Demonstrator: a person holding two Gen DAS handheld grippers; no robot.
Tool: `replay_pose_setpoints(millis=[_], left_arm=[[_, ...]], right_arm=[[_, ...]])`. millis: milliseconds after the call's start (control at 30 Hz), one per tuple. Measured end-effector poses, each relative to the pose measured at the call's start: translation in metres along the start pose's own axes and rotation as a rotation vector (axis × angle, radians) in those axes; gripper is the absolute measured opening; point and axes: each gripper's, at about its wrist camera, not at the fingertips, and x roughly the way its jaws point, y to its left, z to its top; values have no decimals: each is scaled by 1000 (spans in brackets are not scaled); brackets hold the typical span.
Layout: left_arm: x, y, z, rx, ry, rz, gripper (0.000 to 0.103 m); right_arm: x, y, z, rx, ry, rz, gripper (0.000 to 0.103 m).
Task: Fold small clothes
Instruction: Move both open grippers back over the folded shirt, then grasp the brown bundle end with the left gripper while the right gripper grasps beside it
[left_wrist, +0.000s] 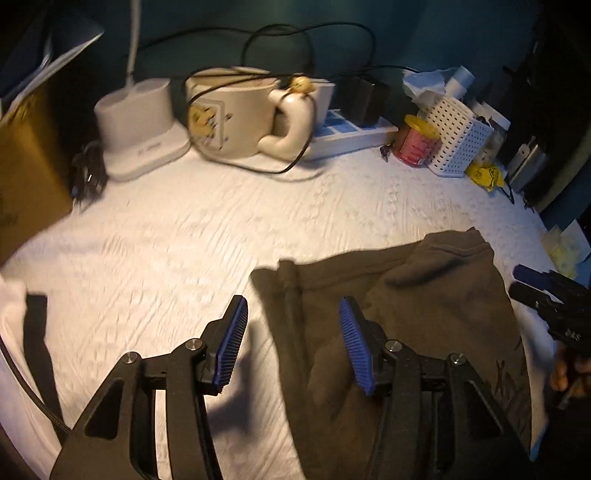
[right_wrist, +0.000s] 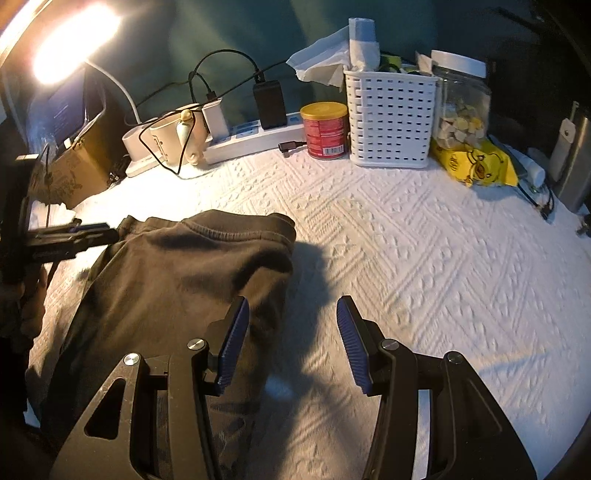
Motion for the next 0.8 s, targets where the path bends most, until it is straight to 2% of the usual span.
replay_pose_setpoints(millis=[67,133,200,300,400,467,533,633,733,800], left_arm=[[0,3,-6,-17,1,-13,52],[4,9,-11,-62,26,-55,52],[3,9,-13,-72,13,-88,54],[4,8,-15,-106,28,-185,61],[5,-2,-16,-96,52,-284,61],[8,-13,-17,-65,72,-281,63],[8,-24,-18,-30,73,-275,76],[10,-38,-18,7,96,-295,78],[11,-49,-20,77,99,-239,80],[12,-49,-20,84,98,-189,80]], right_arm=[[4,1,2,-2,0,9,53],[7,2,5,-1,0,10,53],[9,3,7,2,-2,12,53],[11,3,9,6,-3,18,53],[15,2,10,11,3,22,53],[17,1,10,17,7,26,53],[21,1,9,22,12,33,53],[25,1,9,24,15,48,53],[29,1,9,24,23,65,53],[32,2,9,24,30,66,53]])
